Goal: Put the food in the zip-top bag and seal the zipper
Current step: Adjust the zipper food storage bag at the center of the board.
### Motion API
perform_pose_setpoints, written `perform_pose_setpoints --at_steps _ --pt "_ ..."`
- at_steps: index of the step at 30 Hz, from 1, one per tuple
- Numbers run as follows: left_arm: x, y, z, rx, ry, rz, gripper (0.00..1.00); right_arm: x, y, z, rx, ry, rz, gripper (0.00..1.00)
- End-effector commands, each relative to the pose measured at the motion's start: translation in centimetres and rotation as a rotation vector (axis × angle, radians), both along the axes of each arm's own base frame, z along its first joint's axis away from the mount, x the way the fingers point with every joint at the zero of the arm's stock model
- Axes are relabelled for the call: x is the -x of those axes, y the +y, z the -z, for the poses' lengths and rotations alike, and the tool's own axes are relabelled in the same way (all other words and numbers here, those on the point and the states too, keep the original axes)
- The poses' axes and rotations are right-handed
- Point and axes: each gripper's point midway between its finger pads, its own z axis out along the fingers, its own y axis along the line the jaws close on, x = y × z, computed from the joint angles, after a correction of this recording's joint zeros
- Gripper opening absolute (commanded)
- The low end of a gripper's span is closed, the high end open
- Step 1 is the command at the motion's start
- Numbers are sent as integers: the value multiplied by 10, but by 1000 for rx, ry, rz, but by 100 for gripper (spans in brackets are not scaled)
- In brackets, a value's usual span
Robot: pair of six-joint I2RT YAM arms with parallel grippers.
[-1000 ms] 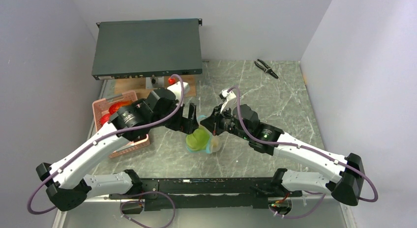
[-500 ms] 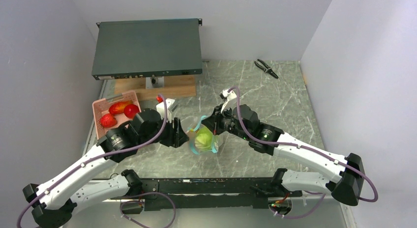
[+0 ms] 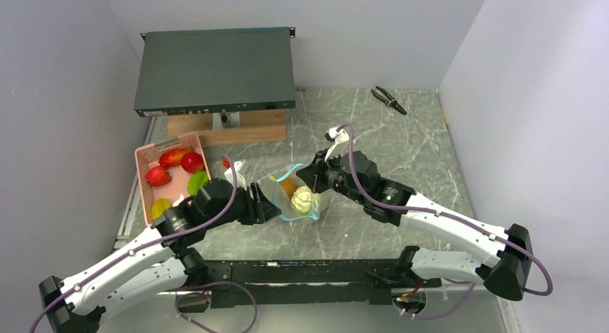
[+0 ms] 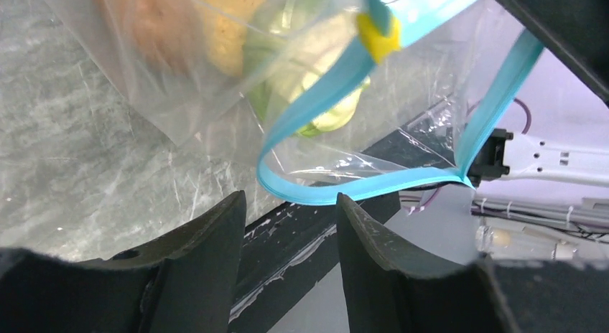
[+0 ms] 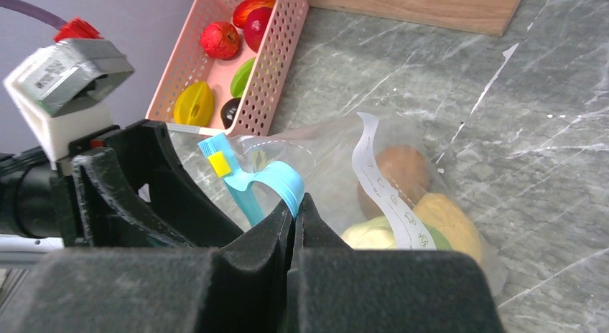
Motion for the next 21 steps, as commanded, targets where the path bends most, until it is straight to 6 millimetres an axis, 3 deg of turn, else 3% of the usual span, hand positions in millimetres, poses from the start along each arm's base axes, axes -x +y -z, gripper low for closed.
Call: perform_pose_setpoints --at_steps 1,8,11,14,18,21 --pt "-14 -10 -16 139 -6 -84 53 -3 5 -30 -83 -39 10 0" --pt "-25 -17 -7 83 -16 -83 50 -2 3 -31 -81 -44 6 0" --pt "-28 -23 -11 61 -35 -53 44 -3 1 -31 -81 -52 13 0" --pt "-33 -28 -25 45 -83 -23 35 -3 -3 -29 -70 -54 28 0" --pt "-40 -28 -55 20 -167 -7 9 -7 -16 -28 -31 -85 68 0" --pt "-43 -28 -77 27 -223 -1 2 -13 -32 -29 21 -122 124 0"
